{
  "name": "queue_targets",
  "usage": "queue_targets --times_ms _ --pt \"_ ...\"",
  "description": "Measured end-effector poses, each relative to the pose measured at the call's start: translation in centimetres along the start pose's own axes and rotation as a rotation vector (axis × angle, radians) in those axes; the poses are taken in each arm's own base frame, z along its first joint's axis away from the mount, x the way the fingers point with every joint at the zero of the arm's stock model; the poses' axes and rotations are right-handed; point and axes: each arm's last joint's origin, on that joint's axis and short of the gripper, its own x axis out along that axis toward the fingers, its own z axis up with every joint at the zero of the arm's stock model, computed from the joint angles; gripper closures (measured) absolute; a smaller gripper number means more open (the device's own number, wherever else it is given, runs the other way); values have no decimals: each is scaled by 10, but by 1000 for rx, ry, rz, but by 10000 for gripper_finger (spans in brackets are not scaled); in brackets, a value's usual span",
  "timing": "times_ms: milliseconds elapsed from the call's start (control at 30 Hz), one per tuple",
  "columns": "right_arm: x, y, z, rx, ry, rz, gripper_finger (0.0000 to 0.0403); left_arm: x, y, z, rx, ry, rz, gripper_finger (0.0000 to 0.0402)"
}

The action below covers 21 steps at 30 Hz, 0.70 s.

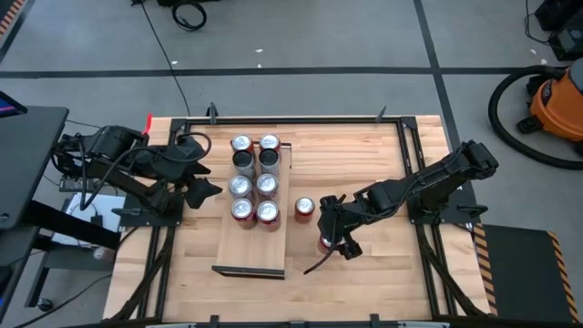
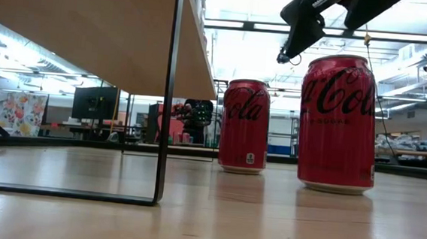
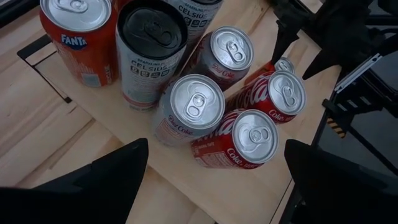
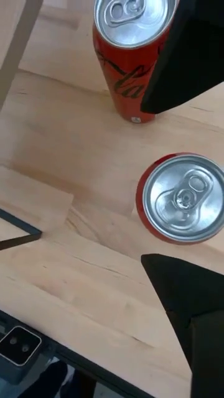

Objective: Place canned beverage on shelf
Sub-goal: Put the bottom right red and black soda can on the shelf

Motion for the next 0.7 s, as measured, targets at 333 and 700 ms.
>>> queue_targets --times_ms 333,700 --pt "-16 -8 2 1 -54 -87 4 0 0 0 -32 0 0 13" --pt "-22 -12 1 293 -87 -172 4 0 0 0 -26 0 0 13"
